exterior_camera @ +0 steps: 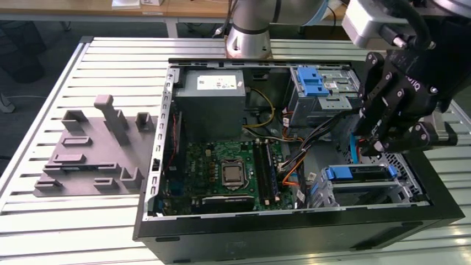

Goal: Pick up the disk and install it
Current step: 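Insert the disk into the insertion slot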

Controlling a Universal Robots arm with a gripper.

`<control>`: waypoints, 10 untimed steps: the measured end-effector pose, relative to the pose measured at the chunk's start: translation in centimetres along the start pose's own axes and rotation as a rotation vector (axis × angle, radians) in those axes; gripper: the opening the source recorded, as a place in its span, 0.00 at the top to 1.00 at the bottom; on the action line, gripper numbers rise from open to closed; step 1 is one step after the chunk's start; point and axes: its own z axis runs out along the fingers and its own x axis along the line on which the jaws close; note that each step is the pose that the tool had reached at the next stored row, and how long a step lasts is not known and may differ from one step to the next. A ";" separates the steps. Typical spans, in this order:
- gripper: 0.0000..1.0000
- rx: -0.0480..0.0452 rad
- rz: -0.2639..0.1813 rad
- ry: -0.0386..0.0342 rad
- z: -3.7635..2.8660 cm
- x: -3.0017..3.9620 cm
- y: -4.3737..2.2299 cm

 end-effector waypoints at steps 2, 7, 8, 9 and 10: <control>0.64 0.0001 0.000 0.0002 0.35 0.00 0.00; 0.88 0.0004 0.000 0.0000 1.18 -0.01 -0.01; 0.88 0.0004 0.000 0.0001 1.28 -0.01 -0.01; 0.89 0.0004 0.000 0.0003 1.34 -0.01 -0.01; 0.89 0.0004 0.000 0.0002 1.39 -0.01 -0.01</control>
